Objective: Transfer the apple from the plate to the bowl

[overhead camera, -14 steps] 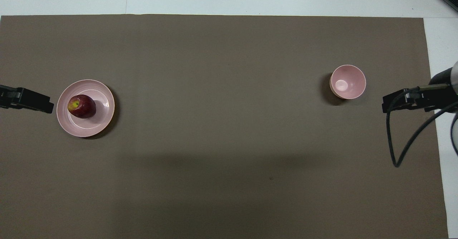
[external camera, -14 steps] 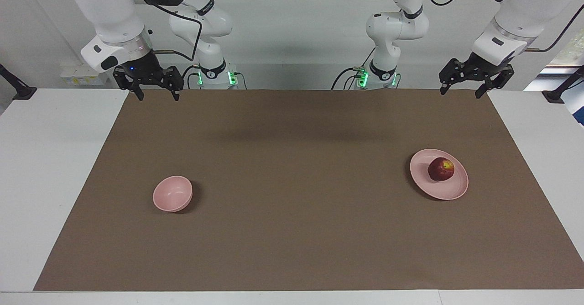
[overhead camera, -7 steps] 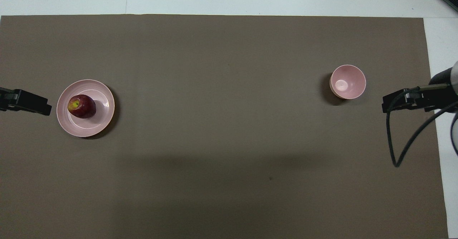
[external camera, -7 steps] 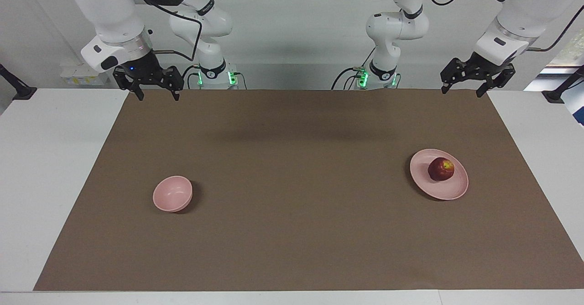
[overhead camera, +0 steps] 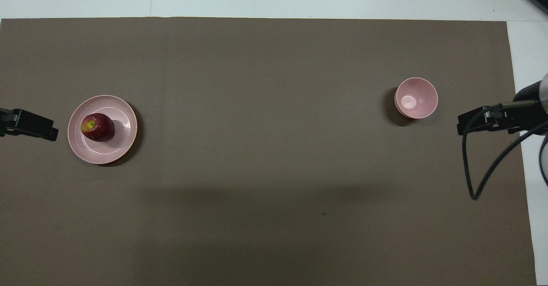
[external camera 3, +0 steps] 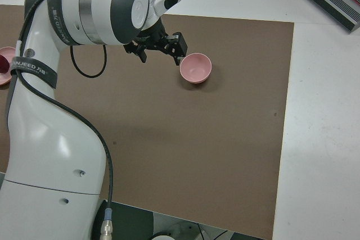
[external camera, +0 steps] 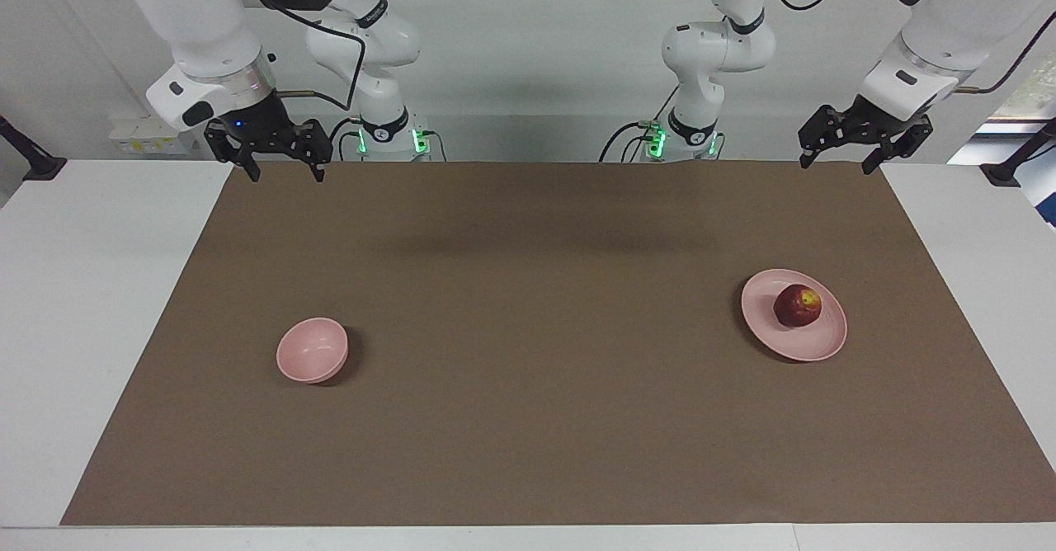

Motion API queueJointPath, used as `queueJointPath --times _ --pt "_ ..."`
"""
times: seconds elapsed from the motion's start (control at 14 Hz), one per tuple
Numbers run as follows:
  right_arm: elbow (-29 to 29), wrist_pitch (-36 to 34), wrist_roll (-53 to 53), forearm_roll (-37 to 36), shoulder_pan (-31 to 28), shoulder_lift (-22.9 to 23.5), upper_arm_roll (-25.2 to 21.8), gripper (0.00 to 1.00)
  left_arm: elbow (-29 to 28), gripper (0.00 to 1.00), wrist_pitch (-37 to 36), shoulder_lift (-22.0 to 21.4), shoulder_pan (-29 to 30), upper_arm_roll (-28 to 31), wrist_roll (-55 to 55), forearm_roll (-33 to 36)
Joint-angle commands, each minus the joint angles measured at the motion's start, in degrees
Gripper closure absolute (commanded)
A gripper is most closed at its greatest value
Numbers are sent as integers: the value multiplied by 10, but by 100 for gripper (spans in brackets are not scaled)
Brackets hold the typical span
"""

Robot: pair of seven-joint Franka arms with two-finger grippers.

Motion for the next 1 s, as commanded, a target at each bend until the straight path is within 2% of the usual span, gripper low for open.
queueJointPath --times 0.0,0.5,0.71,0.93 --pt "-15 14 8 1 1 -10 -3 0 -17 0 9 0 19 -2 2 -6" --pt "-15 14 8 1 1 -10 -3 0 -27 0 82 54 45 -2 21 -6" --pt "-15 14 8 1 1 -10 -3 0 -91 0 181 60 48 -2 24 -4" --pt "-15 14 8 1 1 -10 -3 0 -129 0 244 77 48 -2 27 -4"
